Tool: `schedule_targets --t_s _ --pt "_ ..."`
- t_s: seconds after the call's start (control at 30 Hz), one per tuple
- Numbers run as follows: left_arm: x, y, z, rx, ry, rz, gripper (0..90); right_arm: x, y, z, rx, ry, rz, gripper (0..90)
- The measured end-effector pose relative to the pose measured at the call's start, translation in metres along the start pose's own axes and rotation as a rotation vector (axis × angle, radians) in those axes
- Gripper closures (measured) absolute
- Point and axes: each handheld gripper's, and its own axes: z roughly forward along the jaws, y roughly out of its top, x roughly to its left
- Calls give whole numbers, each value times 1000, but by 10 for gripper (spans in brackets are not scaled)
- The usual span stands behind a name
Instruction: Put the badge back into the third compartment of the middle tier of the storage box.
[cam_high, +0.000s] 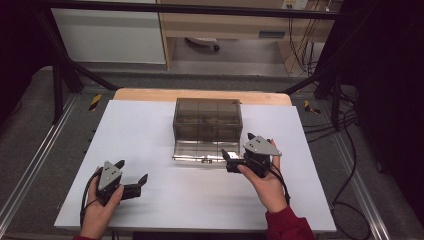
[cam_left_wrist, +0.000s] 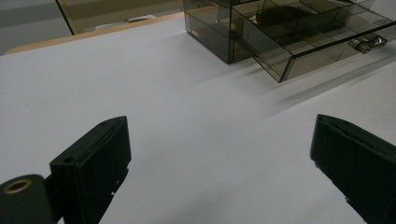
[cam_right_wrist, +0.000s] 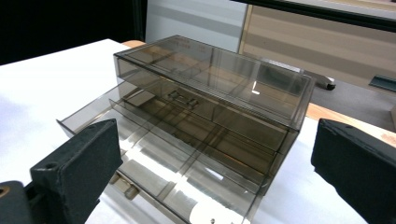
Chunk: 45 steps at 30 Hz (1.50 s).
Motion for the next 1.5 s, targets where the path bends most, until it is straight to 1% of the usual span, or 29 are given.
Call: schedule_targets --t_s 0.17,0.37,0.5,0.63,0.83,1.03,1.13,1.43,1.5 --pt "0 0 0 -1 0 0 53 5 2 -1 -4 14 -5 16" --pt "0 0 0 0 0 0 53 9 3 -1 0 12 -6 10" --pt "0 0 0 0 0 0 53 13 3 -1 1 22 -14 10" --pt "0 0 0 -1 1 0 53 18 2 1 10 30 -29 11" --pt "0 0 0 -1 1 0 53 25 0 4 28 44 -39 12" --pt "0 0 0 -1 0 0 53 29 -2 4 37 63 -36 12" --pt "0 0 0 -1 0 0 53 31 -4 6 53 71 -37 13" --pt "0 0 0 -2 0 -4 53 41 -15 11 113 120 -55 18" --pt "0 0 0 -2 0 -5 53 42 -17 12 124 135 -53 19"
